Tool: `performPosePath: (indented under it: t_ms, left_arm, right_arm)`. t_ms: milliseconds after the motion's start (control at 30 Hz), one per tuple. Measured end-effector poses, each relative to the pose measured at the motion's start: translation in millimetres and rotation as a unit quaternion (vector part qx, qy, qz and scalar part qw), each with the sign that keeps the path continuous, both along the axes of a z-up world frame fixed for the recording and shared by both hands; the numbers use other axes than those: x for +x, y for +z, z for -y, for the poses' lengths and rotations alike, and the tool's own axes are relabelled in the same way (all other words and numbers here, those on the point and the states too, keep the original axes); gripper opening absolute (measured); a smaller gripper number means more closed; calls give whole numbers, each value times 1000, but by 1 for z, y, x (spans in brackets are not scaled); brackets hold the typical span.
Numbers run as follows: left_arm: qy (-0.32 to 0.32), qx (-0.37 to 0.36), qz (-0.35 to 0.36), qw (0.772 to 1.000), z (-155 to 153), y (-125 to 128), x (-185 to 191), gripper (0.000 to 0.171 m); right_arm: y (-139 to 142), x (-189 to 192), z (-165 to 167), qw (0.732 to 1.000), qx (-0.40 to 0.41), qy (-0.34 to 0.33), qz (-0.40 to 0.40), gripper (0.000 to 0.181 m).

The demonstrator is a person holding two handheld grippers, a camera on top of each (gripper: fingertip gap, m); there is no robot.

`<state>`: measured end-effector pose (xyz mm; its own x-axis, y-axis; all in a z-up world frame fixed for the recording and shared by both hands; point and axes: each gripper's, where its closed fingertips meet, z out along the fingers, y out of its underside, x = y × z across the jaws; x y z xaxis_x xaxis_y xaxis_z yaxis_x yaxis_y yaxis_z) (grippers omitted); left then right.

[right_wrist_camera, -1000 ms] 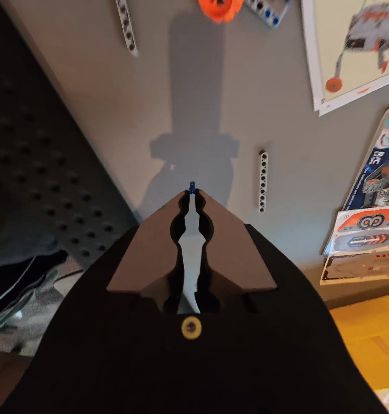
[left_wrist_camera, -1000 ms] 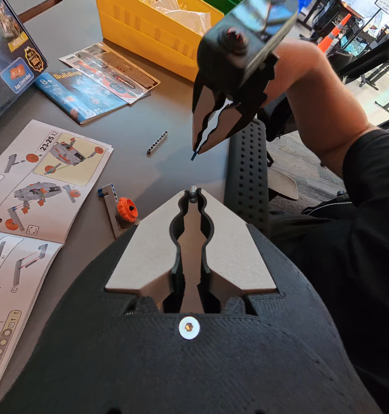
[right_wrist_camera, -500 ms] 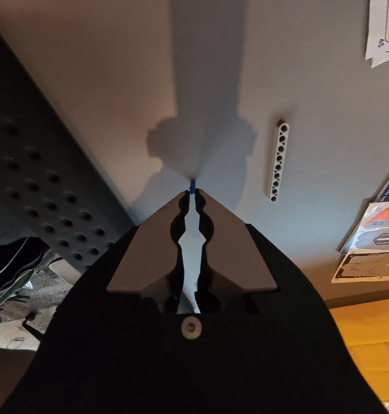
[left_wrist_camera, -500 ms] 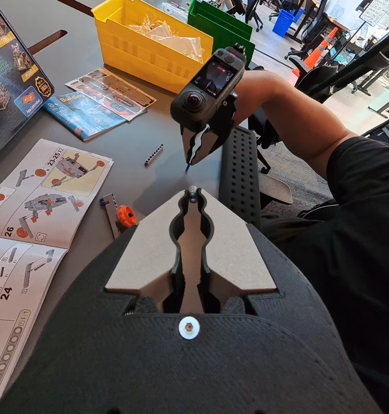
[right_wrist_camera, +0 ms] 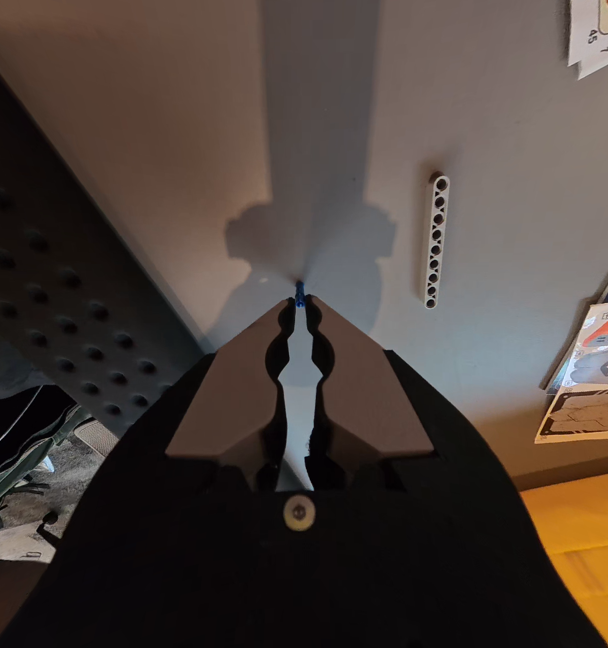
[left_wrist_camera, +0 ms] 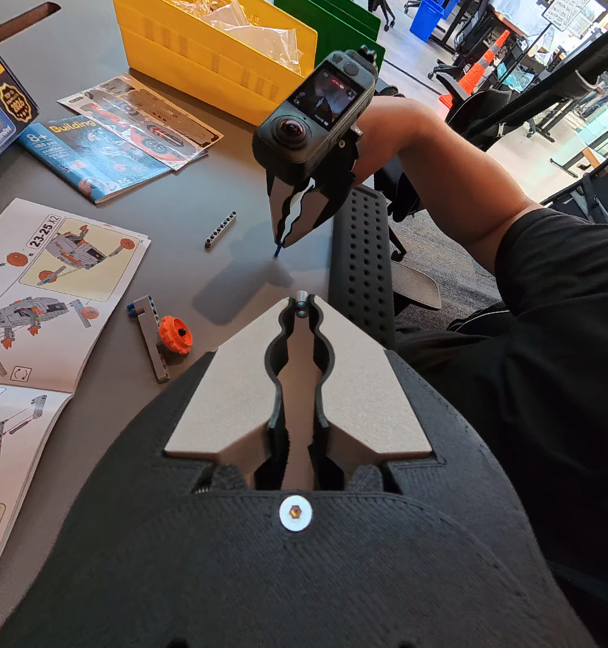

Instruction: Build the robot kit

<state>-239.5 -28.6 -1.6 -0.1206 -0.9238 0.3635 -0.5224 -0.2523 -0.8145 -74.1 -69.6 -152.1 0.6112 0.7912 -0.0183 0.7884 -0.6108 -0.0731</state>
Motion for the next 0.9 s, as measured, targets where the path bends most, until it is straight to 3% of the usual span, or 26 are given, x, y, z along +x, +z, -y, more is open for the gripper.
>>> performPosePath:
  t_ms: [900]
  left_arm:
    - [-9, -8, -9, 1000, 4, -5, 1, 6]
  right_arm:
    - [-4, -5, -4, 999, 38, 3, -17, 7]
